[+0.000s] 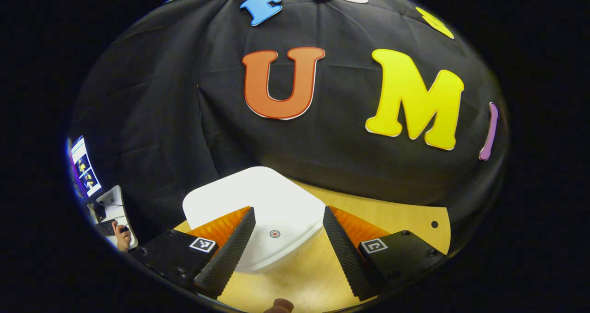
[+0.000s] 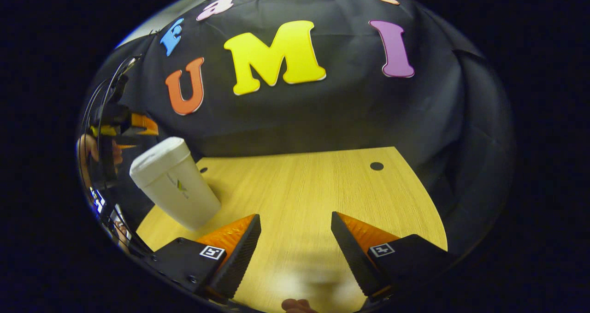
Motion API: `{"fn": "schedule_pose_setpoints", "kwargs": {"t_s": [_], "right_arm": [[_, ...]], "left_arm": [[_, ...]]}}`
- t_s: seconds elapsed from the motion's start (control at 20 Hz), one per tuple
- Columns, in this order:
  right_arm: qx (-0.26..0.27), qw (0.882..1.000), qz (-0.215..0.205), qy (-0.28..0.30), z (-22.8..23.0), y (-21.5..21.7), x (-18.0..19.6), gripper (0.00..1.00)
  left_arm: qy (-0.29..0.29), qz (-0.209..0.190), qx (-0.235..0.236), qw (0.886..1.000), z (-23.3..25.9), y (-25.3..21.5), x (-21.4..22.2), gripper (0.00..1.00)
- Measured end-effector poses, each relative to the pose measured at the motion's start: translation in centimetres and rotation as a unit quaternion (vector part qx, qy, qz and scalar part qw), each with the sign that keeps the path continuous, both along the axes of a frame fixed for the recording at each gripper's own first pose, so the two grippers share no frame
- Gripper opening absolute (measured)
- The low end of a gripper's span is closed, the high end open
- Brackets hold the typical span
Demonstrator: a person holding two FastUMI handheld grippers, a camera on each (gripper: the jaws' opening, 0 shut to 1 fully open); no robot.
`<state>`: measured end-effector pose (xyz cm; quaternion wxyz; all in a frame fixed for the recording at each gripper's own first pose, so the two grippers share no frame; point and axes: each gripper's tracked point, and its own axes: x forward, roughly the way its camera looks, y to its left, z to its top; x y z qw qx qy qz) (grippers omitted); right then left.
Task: Press the lid of the desktop garbage bin to open it, pick up the crumpled paper on the desktop and throw it into the bin, then pick up the pop can on the desktop and drop it into the bin, and finally close the garbage bin lid.
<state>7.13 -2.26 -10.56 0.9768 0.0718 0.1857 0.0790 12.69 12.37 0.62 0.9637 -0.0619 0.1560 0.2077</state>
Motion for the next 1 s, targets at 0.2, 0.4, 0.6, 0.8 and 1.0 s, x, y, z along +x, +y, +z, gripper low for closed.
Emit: {"fn": "schedule_pose_setpoints", "kwargs": {"t_s": [0.2, 0.4, 0.6, 0.8, 1.0], "right_arm": [[-0.001, 0.998, -0.014, -0.062, 5.9, 0.7, 0.6, 0.94], [-0.014, 0.995, -0.014, -0.099, 9.5, 1.8, -0.7, 0.97], [-0.044, 0.988, -0.005, -0.15, 12.0, 3.3, -2.3, 0.97], [-0.087, 0.973, -0.025, -0.213, 14.2, 4.0, -4.3, 0.94], [-0.11, 0.966, 0.009, -0.236, 14.7, 7.1, -6.5, 0.97]], "left_arm": [[-0.04, -0.06, 0.054, 0.996, 2.5, -2.5, -2.1, 0.98], [-0.073, -0.113, 0.055, 0.989, 4.0, -5.1, -3.9, 0.98], [-0.101, -0.161, 0.081, 0.978, 3.8, -8.5, -5.8, 0.98], [-0.104, -0.187, 0.08, 0.974, 2.3, -9.9, -7.3, 0.98], [-0.101, -0.19, 0.063, 0.975, 1.3, -9.9, -8.4, 1.0]]}}
